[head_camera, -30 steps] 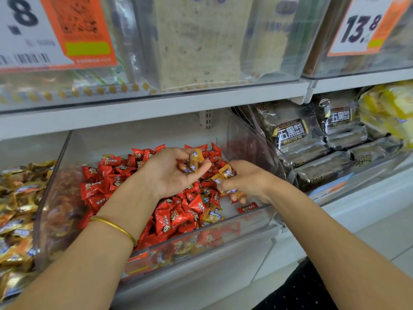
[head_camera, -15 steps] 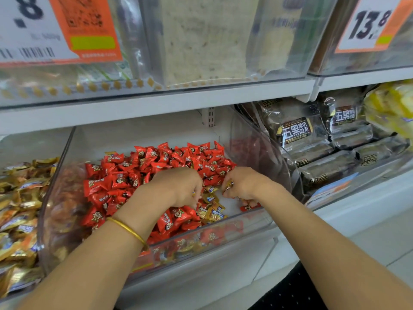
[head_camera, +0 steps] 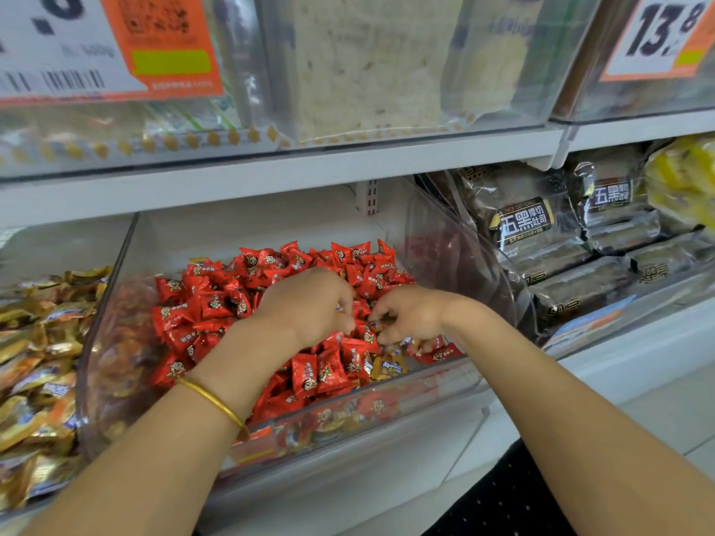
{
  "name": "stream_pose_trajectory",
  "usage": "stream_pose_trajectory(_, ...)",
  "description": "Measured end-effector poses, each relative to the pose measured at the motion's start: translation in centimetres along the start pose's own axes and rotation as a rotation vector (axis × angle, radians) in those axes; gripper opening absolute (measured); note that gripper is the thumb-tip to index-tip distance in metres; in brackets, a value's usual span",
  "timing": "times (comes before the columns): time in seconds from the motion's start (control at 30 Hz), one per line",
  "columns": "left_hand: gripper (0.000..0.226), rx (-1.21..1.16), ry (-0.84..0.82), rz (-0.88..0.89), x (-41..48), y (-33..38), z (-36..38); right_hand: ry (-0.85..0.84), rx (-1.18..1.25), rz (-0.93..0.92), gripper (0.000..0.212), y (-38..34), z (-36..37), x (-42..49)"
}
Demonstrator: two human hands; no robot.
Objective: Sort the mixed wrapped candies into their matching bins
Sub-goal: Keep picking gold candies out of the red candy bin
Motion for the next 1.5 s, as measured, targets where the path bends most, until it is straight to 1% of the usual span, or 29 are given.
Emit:
stream_pose_trajectory(0.03,0.020,-0.001,0.009,0.040,0.0,0.6,0.2,-0.034,0.025,0.002,0.037,0.2,0.0,-0.2)
stream_pose_trajectory(0.07,0.028,0.011,-0.021,0.086,0.0,1.2,0.6,-0.066,0.035,0.003,0.029,0.4,0.0,-0.4)
stream_pose_trajectory(0.1,0.036,0.037,-0.078,0.116,0.1,1.7,1.1,-0.093,0.035,0.009,0.019,0.5,0.0,-0.6)
stream_pose_trajectory(0.13,0.042,0.081,-0.139,0.124,0.1,2.1,1.6,-0.116,0.021,0.017,0.017,0.6,0.0,-0.8)
stream_pose_trajectory(0.17,0.046,0.137,-0.184,0.114,0.1,2.2,1.9,-0.137,-0.002,0.024,0.022,0.6,0.1,-0.9)
stream_pose_trajectory(0.2,0.047,0.189,-0.205,0.095,0.1,2.2,2.0,-0.156,-0.020,0.036,0.034,0.6,0.2,-1.0)
stream_pose_trajectory(0.23,0.047,0.226,-0.209,0.075,0.1,2.0,2.0,-0.173,-0.027,0.051,0.045,0.6,0.3,-1.0)
stream_pose_trajectory(0.27,0.045,0.247,-0.204,0.059,0.1,1.9,1.8,-0.186,-0.034,0.060,0.051,0.5,0.4,-1.1)
stream_pose_trajectory(0.4,0.040,0.242,-0.192,0.001,0.0,1.3,0.9,-0.281,-0.008,0.088,0.065,0.2,0.8,-1.5)
stream_pose_trajectory(0.47,0.038,0.223,-0.177,-0.027,-0.1,0.9,0.7,-0.309,-0.116,0.086,0.075,-0.2,1.0,-1.6)
stream_pose_trajectory(0.53,0.037,0.223,-0.158,-0.038,-0.1,0.7,0.5,-0.290,-0.311,0.047,0.082,-0.8,1.2,-1.3)
stream_pose_trajectory(0.6,0.037,0.221,-0.150,-0.041,-0.1,0.6,0.5,-0.260,-0.381,0.029,0.085,-1.1,1.3,-1.0)
stream_pose_trajectory(0.7,0.038,0.215,-0.141,-0.036,-0.2,0.6,0.5,-0.263,-0.363,0.017,0.088,-0.8,1.9,-0.3)
stream_pose_trajectory(0.93,0.039,0.191,-0.148,-0.035,-0.2,0.4,0.7,-0.222,-0.351,-0.017,0.071,-1.4,2.1,-0.2)
stream_pose_trajectory(1.0,0.039,0.186,-0.147,-0.036,-0.2,0.4,0.7,-0.234,-0.267,-0.004,0.063,-1.1,2.2,-0.2)
stream_pose_trajectory(1.07,0.038,0.188,-0.150,-0.037,-0.2,0.4,0.7,-0.245,-0.129,0.002,0.046,-1.0,2.2,-0.3)
stream_pose_trajectory(1.1,0.038,0.188,-0.152,-0.036,-0.2,0.4,0.7,-0.222,-0.090,0.008,0.041,-1.0,2.0,-0.6)
stream_pose_trajectory(1.2,0.038,0.188,-0.155,-0.023,-0.2,0.5,0.8,-0.093,0.059,0.002,0.037,-0.8,1.0,-1.4)
stream_pose_trajectory(1.27,0.040,0.189,-0.166,-0.013,-0.2,0.5,0.9,-0.024,0.270,-0.037,0.029,-0.3,0.3,-1.9)
stream_pose_trajectory(1.33,0.043,0.189,-0.180,0.001,-0.1,0.6,1.0,0.050,0.441,-0.093,0.027,0.0,-0.6,-2.7)
stream_pose_trajectory(1.4,0.045,0.180,-0.196,0.026,0.0,0.6,1.1,0.119,0.537,-0.140,0.026,0.4,-1.5,-3.6)
stream_pose_trajectory(1.5,0.042,0.157,-0.231,0.084,0.0,0.9,1.4,0.180,0.636,-0.201,0.025,0.6,-2.2,-4.6)
Point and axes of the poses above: each hand's wrist, its own x-axis towards the middle knuckle, its own z-axis out of the palm, y = z × x, the point moved 3 cm from there along x, towards the middle knuckle, and after that the axes turned 6 degrees about -y, right-handed, at the moved point
